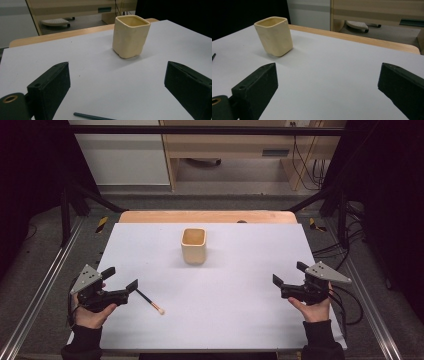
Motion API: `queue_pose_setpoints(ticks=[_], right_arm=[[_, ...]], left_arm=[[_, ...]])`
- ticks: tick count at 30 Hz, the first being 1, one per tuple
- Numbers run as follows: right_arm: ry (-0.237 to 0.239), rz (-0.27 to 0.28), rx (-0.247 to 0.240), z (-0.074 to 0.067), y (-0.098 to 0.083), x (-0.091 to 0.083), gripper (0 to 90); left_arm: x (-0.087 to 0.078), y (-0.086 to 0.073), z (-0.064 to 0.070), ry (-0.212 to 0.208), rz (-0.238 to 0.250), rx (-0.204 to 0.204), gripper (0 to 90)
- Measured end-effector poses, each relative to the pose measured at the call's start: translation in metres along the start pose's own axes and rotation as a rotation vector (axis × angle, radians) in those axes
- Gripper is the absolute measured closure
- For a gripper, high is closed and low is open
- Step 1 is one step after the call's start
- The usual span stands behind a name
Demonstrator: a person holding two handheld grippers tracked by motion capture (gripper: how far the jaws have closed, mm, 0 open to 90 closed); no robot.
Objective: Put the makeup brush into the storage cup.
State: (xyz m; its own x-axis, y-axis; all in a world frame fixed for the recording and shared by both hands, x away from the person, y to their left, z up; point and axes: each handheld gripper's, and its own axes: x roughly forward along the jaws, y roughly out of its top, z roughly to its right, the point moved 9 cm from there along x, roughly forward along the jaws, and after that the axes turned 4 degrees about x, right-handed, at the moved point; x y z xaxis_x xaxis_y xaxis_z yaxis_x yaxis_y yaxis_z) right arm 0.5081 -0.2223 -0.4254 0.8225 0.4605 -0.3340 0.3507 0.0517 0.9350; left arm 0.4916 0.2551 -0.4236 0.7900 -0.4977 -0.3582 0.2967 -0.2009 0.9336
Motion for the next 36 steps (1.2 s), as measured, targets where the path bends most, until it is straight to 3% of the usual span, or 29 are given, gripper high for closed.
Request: queue_pose_setpoints(ticks=[17, 21, 36], right_arm=[[-0.011, 0.001, -0.011, 0.001, 0.004, -0.006, 2.9], [-0.015, -0.006, -0.017, 0.001, 0.004, -0.005, 2.8], [-0.020, -0.019, -0.020, -0.002, 0.002, -0.003, 2.9]], left_arm=[[0.008, -0.015, -0.003, -0.064, -0.088, 0.054, 5.9], [0.007, -0.015, -0.006, -0.079, -0.110, 0.087, 5.9], [0.004, -0.018, -0.016, -0.115, -0.146, 0.142, 6.2]])
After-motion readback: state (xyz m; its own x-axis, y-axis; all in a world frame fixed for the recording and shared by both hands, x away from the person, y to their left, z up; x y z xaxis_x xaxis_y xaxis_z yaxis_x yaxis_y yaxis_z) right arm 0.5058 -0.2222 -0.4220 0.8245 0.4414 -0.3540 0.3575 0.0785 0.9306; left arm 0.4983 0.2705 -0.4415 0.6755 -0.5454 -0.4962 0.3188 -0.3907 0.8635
